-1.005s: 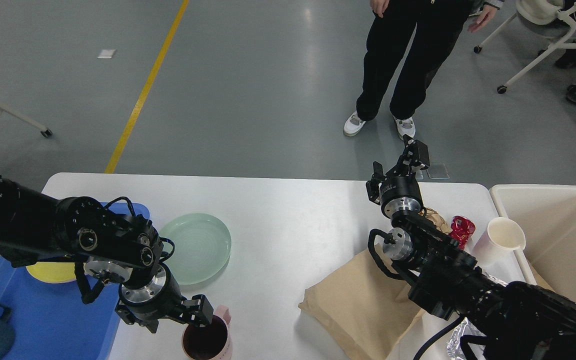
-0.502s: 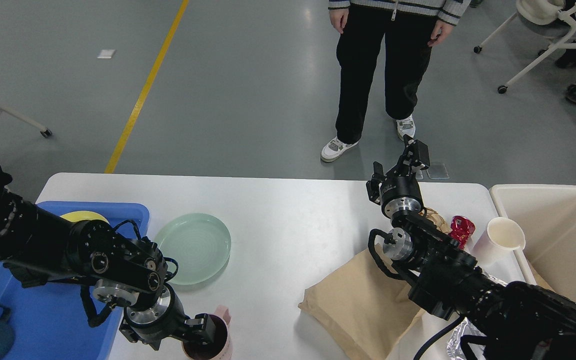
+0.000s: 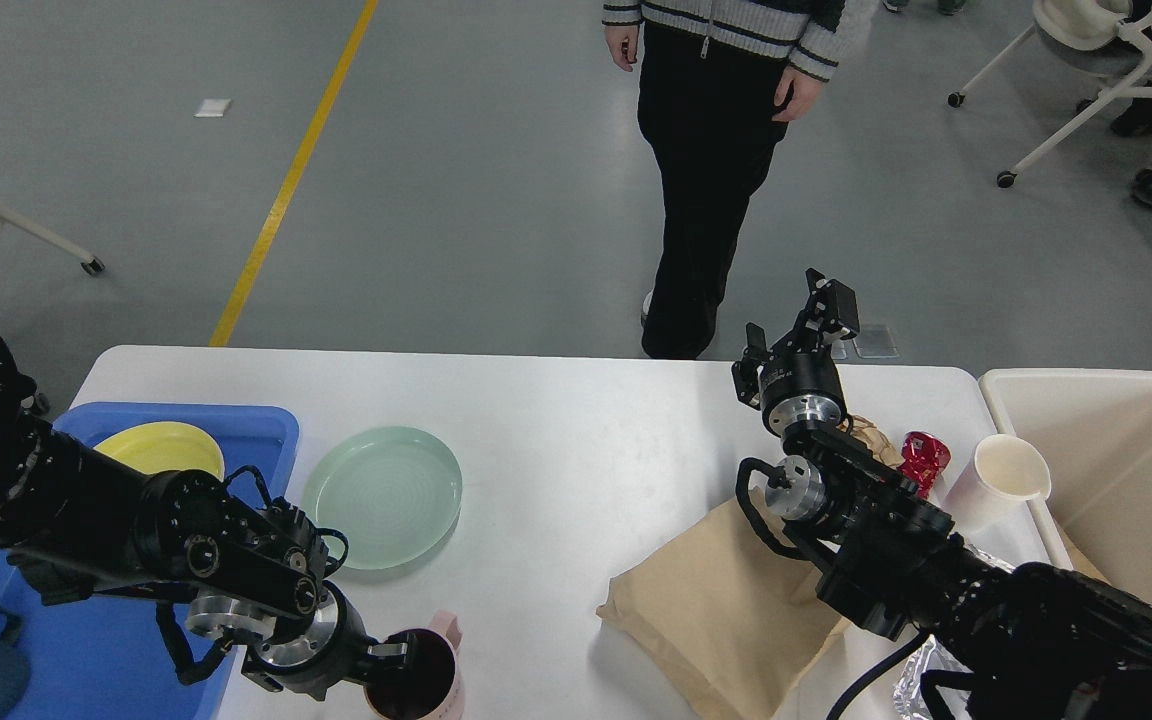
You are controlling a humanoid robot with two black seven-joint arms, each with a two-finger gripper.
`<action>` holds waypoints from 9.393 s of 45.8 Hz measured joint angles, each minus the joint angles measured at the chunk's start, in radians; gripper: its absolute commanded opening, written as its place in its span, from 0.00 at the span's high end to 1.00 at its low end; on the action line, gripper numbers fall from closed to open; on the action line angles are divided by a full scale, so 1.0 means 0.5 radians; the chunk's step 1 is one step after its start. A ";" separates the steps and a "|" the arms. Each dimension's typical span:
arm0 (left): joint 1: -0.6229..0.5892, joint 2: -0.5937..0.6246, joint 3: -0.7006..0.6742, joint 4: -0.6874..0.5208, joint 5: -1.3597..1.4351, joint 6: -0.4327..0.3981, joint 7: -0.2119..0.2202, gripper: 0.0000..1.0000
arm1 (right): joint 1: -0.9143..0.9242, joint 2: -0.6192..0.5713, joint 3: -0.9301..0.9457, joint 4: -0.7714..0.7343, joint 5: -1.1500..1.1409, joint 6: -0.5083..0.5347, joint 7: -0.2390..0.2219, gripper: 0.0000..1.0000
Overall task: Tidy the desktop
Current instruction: 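Move the left gripper to the pink mug and grasp it, then lift the pink mug onto the blue tray and release it, then move the left gripper to the rim of the pale green plate, then grasp the pale green plate rim with the left gripper, then lift the green plate and lay it on the yellow plate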
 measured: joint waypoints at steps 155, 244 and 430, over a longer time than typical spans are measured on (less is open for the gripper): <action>-0.794 1.087 0.553 0.074 -0.599 -0.954 -0.154 0.10 | 0.000 0.000 0.000 -0.002 0.000 0.000 0.000 0.00; 0.123 0.439 0.071 0.487 -1.280 0.468 -0.458 0.04 | 0.000 0.001 0.000 0.001 0.000 0.000 0.000 0.00; -0.665 1.316 0.509 0.592 -0.459 -0.760 -0.295 1.00 | 0.000 0.000 0.000 0.000 0.000 0.000 0.000 0.00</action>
